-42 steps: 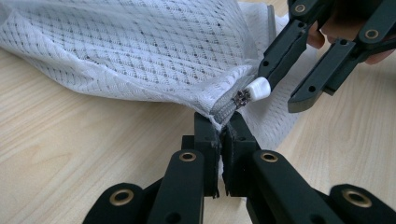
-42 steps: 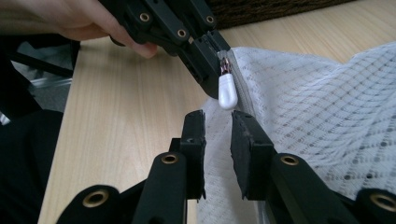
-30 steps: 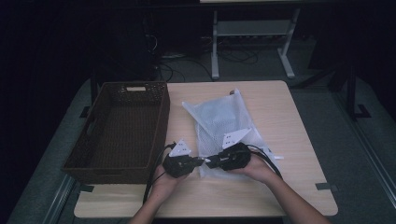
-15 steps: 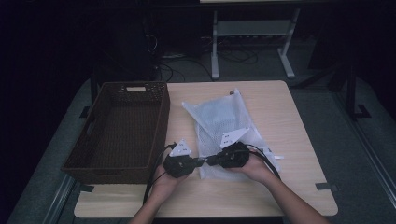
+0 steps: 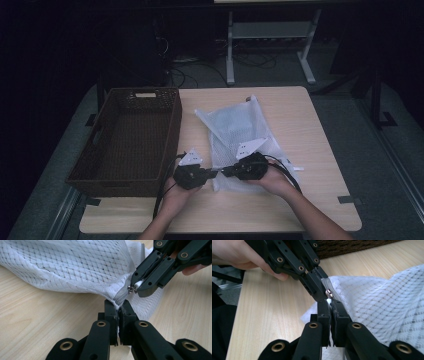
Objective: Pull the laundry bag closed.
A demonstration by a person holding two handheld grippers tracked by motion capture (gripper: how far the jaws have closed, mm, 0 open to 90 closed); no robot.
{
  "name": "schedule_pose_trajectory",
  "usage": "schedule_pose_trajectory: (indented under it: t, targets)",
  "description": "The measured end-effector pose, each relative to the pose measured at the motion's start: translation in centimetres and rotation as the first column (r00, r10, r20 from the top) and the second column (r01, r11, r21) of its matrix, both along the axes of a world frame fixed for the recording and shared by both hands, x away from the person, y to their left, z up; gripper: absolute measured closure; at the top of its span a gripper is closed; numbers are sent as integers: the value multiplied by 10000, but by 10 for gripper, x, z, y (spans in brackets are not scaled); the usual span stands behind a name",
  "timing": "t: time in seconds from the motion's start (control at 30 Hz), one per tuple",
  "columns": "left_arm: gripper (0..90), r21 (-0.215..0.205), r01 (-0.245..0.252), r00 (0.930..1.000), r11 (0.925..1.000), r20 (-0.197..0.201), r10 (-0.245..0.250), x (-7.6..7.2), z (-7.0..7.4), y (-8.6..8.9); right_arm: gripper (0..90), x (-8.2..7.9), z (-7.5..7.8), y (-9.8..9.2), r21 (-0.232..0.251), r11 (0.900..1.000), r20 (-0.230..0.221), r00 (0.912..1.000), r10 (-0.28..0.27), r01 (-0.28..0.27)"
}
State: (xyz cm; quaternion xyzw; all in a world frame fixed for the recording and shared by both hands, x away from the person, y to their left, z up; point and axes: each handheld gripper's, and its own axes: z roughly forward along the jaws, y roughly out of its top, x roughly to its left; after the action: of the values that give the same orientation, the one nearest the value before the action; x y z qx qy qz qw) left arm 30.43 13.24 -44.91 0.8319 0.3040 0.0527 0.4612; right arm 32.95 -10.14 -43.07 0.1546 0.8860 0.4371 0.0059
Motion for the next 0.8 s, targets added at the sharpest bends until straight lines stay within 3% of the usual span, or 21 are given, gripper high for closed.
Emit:
schedule_pose_trajectory:
  t: [0.8]
  targets:
    - [872, -30, -140, 9999, 9999, -42, 140, 0, 1, 2, 864, 0, 0, -5, -163, 9998, 250, 9996, -100, 104]
